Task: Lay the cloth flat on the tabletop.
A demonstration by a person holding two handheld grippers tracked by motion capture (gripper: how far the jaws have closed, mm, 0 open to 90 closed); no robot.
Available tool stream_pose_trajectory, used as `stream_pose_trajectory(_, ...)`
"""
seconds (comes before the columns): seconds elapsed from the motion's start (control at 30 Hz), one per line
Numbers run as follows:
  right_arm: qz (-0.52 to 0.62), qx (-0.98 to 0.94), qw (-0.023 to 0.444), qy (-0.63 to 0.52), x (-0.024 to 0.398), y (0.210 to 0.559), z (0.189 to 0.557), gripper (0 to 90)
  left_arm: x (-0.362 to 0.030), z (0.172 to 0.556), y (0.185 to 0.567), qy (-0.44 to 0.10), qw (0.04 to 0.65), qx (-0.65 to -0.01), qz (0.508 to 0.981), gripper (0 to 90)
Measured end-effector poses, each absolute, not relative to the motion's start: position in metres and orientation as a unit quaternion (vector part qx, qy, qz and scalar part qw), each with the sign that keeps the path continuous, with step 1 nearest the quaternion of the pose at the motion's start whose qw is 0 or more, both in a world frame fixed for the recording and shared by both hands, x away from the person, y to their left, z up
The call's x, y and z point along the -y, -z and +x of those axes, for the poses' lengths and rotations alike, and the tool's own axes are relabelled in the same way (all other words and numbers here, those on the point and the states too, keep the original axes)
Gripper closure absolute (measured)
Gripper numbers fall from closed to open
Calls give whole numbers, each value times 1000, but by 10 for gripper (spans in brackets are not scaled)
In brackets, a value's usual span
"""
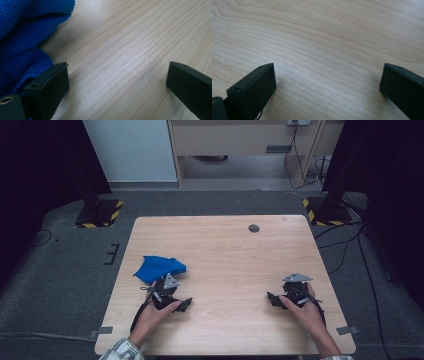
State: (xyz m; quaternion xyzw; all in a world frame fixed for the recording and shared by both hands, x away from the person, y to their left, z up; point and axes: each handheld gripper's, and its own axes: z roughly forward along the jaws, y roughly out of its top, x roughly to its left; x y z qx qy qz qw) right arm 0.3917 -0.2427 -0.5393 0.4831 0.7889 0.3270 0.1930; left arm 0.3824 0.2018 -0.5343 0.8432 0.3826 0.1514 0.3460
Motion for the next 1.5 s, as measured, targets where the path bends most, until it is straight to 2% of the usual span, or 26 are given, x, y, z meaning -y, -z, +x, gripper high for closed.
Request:
stream_pose_trajectory(0.53, 485, -788, 194, -327, 243, 539, 391, 8, -218, 378, 506, -209, 407, -387, 800, 53)
stream_pose_trajectory(0.87, 482, -789, 194, -326, 243, 539, 393, 6, -251, 380, 493, -265, 431, -435, 745, 58)
stream_pose_trajectory(1.17, 480, -790, 195, -327, 244, 540, 393, 6, -269, 389, 500, -267, 422, -475, 724, 56)
stream_pose_trajectory(1.33, 480, -790, 195, -327, 243, 540, 393, 7, -269, 396, 509, -253, 401, -484, 736, 58)
stream_pose_trajectory(1.47, 481, -790, 195, -327, 243, 539, 393, 7, -269, 404, 517, -240, 387, -490, 743, 143)
stream_pose_trajectory(1.5, 482, -790, 195, -327, 243, 539, 393, 7, -271, 407, 521, -240, 371, -494, 749, 192)
